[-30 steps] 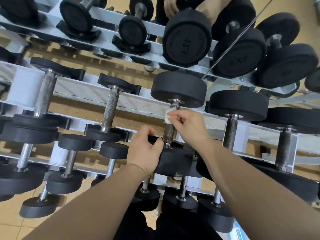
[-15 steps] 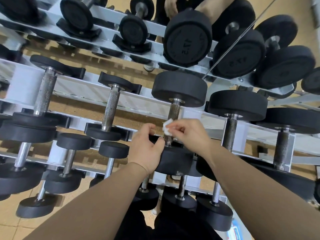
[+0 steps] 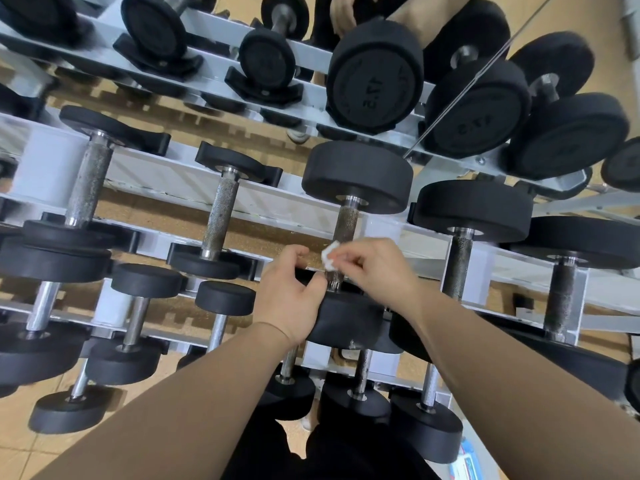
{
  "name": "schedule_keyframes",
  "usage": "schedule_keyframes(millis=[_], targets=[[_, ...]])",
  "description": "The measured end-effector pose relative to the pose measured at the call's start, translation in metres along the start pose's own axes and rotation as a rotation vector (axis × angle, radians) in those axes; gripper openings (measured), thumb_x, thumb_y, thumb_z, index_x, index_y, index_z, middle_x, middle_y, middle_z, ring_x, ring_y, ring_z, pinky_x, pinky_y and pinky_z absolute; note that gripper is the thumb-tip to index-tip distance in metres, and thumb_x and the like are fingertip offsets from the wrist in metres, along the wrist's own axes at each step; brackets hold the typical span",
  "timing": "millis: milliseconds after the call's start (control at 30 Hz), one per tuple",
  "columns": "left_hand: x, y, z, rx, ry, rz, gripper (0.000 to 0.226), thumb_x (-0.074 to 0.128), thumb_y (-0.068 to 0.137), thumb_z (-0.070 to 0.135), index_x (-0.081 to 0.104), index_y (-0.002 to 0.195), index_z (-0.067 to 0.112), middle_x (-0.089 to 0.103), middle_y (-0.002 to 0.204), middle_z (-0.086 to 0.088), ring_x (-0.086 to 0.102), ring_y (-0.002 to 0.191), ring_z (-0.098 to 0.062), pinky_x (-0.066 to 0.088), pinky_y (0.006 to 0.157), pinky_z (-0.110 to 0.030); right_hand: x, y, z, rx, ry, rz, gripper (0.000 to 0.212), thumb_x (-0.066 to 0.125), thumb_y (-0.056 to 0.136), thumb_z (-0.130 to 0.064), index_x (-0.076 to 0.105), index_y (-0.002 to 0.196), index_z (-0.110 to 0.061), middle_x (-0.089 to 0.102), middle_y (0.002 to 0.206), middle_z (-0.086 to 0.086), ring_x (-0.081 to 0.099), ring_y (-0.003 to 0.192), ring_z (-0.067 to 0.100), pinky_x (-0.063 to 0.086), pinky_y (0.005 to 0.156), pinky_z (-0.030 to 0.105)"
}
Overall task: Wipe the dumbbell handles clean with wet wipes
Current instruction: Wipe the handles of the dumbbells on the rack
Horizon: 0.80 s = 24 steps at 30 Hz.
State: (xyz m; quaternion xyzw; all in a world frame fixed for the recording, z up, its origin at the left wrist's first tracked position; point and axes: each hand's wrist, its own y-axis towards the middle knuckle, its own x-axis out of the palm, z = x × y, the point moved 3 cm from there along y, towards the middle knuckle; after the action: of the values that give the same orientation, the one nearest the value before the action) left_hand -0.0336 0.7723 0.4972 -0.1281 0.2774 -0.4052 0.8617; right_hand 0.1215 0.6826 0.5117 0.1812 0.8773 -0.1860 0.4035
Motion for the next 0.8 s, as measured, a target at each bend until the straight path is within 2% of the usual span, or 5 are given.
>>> schedule_keyframes(millis=[100,267,500,700,800], targets=[[0.0,0.0,0.001,-0.002,-0.008,0.006,0.046,0.052,0.079,0.047,0.052,0.123,0.034,0.06,0.119,0.01,0.055,0.113,-0.015,0.046,0.101,-0.041,-0.002,0.001,-0.001,-0.117,-0.065,-0.032,0.014,0.072,0.09,-0.021,0.079,0.103,-0.021,0.076,0.095,-0.003,0.068,0.085,0.013,0.052,0.081,0.026],[0.0,0.0,0.001,-0.021,0.009,0.009,0.036,0.059,0.088,0.035,0.051,0.123,0.036,0.059,0.119,0.011,0.057,0.106,-0.019,0.047,0.1,-0.043,-0.021,0.038,0.004,0.072,0.049,0.348,0.016,0.068,0.093,-0.019,0.078,0.105,-0.019,0.076,0.099,-0.005,0.067,0.09,0.008,0.052,0.091,0.024],[-0.001,-0.001,0.003,-0.025,-0.001,-0.007,0.045,0.056,0.081,0.045,0.051,0.124,0.033,0.059,0.119,0.01,0.055,0.114,-0.014,0.045,0.101,-0.038,-0.002,-0.003,0.001,-0.079,-0.041,-0.075,0.015,0.071,0.091,-0.021,0.078,0.104,-0.022,0.076,0.099,-0.006,0.066,0.084,0.006,0.05,0.081,0.021],[-0.001,0.001,0.0,-0.018,-0.003,0.006,0.04,0.061,0.088,0.034,0.052,0.126,0.031,0.058,0.123,0.009,0.054,0.113,-0.015,0.044,0.101,-0.036,-0.023,0.035,-0.007,0.059,-0.113,0.302,0.018,0.066,0.094,-0.025,0.077,0.108,-0.023,0.076,0.103,-0.002,0.068,0.096,0.016,0.051,0.09,0.028],[0.0,0.002,0.0,0.01,0.006,0.013,0.043,0.063,0.089,0.033,0.052,0.13,0.025,0.057,0.125,0.005,0.052,0.118,-0.016,0.043,0.102,-0.034,-0.016,0.029,-0.01,0.076,-0.166,0.207,0.019,0.065,0.095,-0.024,0.077,0.11,-0.023,0.075,0.106,-0.001,0.067,0.099,0.017,0.048,0.091,0.026]])
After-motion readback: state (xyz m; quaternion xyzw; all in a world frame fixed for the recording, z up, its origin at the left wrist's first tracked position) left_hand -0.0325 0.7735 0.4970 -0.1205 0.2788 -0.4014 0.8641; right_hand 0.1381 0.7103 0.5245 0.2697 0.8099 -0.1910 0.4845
